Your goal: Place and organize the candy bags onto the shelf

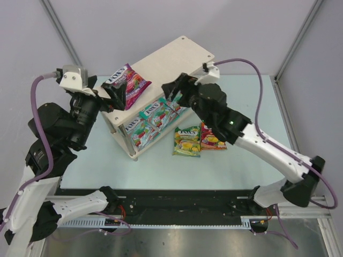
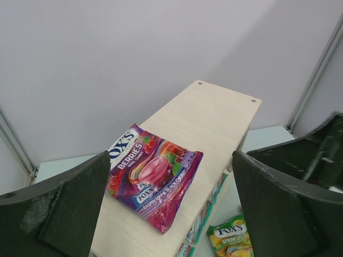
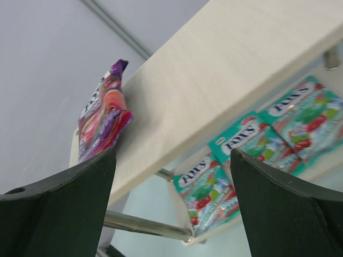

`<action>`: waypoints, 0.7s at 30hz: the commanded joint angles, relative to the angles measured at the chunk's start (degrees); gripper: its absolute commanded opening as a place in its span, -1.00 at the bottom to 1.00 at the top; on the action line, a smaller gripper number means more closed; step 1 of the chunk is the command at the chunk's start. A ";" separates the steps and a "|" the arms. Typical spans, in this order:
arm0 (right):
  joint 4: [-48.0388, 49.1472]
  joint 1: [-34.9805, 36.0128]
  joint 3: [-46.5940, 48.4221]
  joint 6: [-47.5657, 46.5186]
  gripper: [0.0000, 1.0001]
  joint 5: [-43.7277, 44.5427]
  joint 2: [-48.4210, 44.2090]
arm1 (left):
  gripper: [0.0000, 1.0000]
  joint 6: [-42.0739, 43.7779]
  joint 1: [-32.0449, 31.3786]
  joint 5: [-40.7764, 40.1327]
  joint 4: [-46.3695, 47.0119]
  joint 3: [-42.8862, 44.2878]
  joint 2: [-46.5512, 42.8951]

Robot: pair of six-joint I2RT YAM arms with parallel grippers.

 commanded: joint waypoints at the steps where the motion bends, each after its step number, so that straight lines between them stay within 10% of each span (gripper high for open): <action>1: -2.92 -1.11 -6.41 -3.99 0.82 9.09 -11.50 | 0.99 -2.27 0.23 3.20 0.61 -2.33 0.78; 13: -3.29 -30.88 -45.32 5.41 0.84 -11.55 -27.79 | 0.99 -6.59 0.23 9.71 2.19 -5.76 1.04; 21: 3.31 -34.78 -55.82 12.70 0.84 -15.86 -24.11 | 0.99 -6.32 0.23 12.70 2.46 -5.85 0.60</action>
